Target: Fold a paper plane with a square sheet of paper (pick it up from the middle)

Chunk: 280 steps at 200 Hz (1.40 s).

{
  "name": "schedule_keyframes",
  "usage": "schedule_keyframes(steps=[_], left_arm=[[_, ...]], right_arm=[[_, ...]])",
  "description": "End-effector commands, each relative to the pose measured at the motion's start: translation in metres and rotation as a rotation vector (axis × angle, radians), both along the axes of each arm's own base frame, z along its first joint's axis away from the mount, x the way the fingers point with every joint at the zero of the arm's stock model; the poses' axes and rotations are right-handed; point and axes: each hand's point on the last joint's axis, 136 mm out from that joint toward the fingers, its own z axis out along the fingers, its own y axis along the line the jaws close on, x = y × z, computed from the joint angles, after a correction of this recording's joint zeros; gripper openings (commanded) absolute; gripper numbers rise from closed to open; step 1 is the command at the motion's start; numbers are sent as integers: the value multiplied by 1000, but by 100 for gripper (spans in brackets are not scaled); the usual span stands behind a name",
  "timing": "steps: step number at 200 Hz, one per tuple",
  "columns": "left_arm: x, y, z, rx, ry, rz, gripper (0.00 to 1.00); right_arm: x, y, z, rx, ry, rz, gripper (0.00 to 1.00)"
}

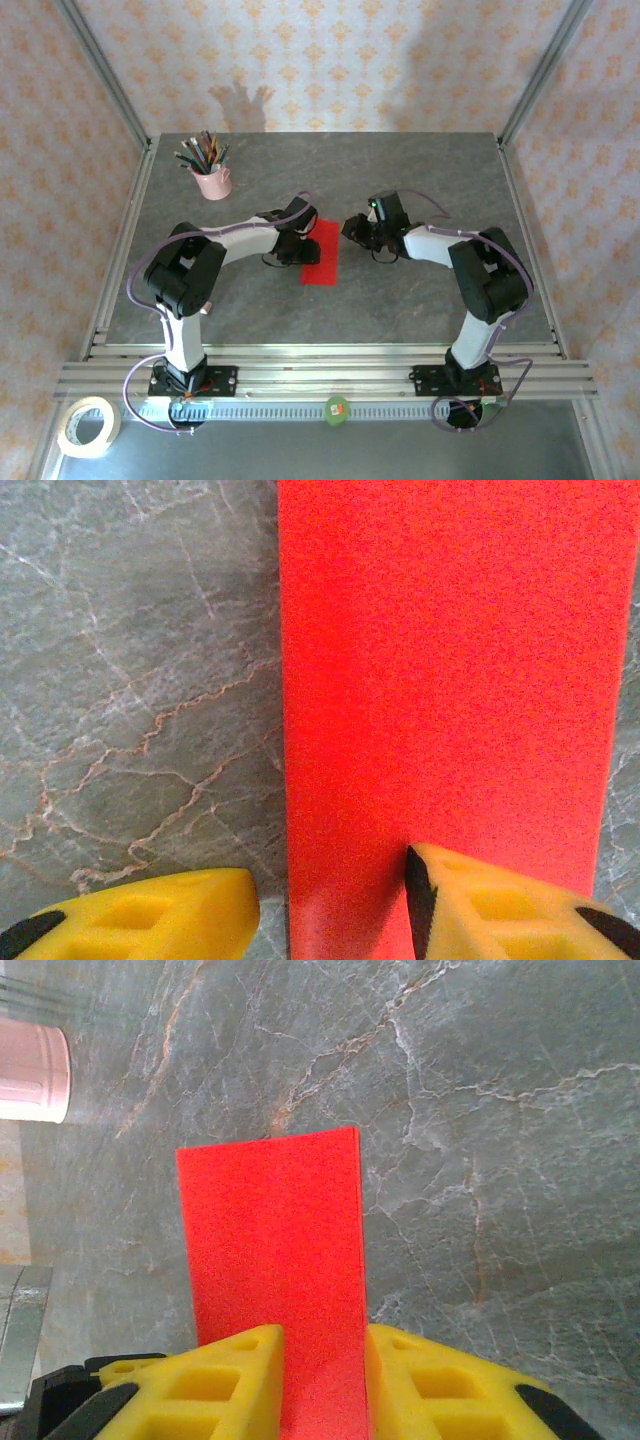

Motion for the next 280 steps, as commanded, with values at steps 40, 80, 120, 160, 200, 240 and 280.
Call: schedule_keyframes(steps=[40,80,120,160,200,240,280], left_arm=[[-34,31,-84,178,153,-26,51],[-34,31,-86,184,156,-24,51],[-35,33,-87,190,158,-17,51],[-35,33,-88,191,159,-13,51],[-35,33,-88,188,160,-14,51],[-34,31,-85,181,153,-16,51],[-28,27,-69,167,126,-26,51]], right_arm=[[-9,13,-11,15,19,60,27],[-16,27,-15,25,33,103,25],[-23,40,-20,28,47,140,17],[-26,48,-27,25,66,163,10],[-26,52,-31,21,81,176,8],[-28,45,-47,-30,115,165,7],[-37,25,-76,-168,173,167,7]])
